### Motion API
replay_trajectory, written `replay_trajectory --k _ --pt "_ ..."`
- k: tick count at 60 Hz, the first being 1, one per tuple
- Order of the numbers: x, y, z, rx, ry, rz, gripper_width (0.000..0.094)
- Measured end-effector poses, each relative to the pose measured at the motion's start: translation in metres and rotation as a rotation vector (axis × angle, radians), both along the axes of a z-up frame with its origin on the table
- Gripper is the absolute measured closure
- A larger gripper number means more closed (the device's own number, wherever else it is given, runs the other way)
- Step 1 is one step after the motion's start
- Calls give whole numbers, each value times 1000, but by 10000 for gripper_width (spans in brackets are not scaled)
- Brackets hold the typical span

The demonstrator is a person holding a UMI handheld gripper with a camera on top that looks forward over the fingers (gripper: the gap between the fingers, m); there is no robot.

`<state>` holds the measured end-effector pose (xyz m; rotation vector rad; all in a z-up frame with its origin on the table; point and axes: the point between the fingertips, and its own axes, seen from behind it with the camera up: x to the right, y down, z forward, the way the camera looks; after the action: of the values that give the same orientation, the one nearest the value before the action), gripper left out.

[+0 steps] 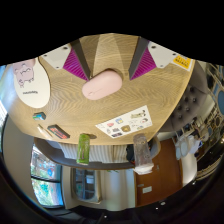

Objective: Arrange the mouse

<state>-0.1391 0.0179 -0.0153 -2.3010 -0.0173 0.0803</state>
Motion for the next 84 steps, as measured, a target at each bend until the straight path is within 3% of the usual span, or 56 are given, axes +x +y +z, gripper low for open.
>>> replay_trajectory --k 16,21,22,26,31,39,46,54,61,65,73,84 --pt "-11 54 -1 34 -21 85 136" --pt "-14 65 -1 35 -20 93 312" --pt "-12 66 -2 35 -22 87 425" --pt "-12 66 -3 24 7 45 450" --pt "-12 63 -3 -19 -14 55 513" --pt "-24 53 14 -63 60 124 580" --pt "19 57 88 84 21 128 581" --pt "155 61 142 178 -107 17 582" --pt "255 40 102 114 -125 -74 581" --pt "281 33 66 54 -125 -89 580" --pt "296 10 11 -46 -70 -93 567" --pt "292 9 1 -35 -24 -118 453"
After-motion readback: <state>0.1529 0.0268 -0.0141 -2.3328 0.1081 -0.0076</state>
